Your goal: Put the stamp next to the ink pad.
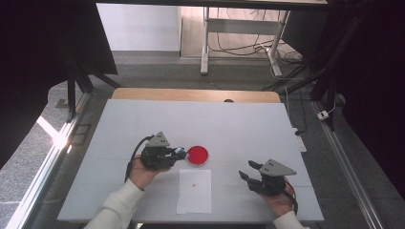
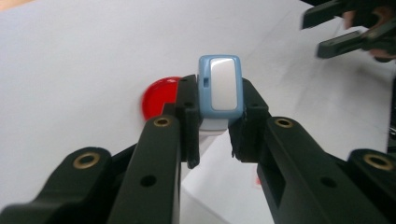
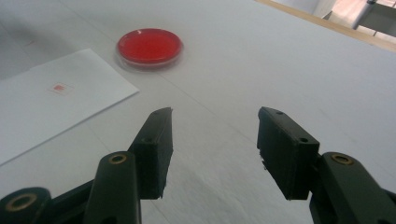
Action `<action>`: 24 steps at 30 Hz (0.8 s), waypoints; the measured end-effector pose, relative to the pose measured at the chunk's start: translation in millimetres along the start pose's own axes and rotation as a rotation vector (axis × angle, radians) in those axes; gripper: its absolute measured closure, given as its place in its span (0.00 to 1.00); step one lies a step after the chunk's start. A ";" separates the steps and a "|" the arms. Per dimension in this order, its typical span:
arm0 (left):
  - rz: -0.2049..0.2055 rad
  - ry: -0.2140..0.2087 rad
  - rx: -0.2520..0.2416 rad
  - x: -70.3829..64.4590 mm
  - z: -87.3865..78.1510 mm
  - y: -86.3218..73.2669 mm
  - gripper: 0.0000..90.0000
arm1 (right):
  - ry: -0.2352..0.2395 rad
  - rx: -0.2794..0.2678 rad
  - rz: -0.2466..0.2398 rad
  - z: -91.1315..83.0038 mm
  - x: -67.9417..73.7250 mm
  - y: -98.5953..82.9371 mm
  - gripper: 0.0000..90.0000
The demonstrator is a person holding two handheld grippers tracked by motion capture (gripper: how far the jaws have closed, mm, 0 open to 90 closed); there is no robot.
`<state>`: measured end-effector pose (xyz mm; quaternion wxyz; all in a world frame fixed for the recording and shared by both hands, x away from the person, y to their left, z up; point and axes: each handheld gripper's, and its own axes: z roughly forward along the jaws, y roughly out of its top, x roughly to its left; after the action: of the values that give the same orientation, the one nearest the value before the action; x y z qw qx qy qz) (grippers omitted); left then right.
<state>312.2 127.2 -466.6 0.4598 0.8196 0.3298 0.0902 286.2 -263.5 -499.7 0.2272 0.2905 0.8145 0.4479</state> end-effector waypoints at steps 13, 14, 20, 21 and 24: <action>-0.026 0.063 0.074 26.3 0.5 -9.8 0.83 | -0.058 -0.010 0.032 -24.6 -25.9 -14.4 0.50; -0.028 0.071 0.083 28.2 1.5 -10.8 0.83 | -0.063 -0.007 0.034 -24.8 -27.2 -15.1 0.50; -0.038 0.094 0.134 37.2 11.3 -15.7 0.83 | -0.063 0.008 0.039 -21.9 -31.1 -18.4 0.51; -0.036 0.099 0.143 37.8 13.6 -15.9 0.83 | -0.061 0.009 0.041 -21.1 -30.9 -18.6 0.51; -0.030 0.104 0.166 38.7 21.4 -15.5 0.83 | -0.060 0.022 0.036 -19.2 -30.1 -19.0 0.51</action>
<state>344.4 142.0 -497.3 0.3740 0.8440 0.3717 0.0984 290.9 -303.5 -503.2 0.2402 0.3207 0.8068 0.4342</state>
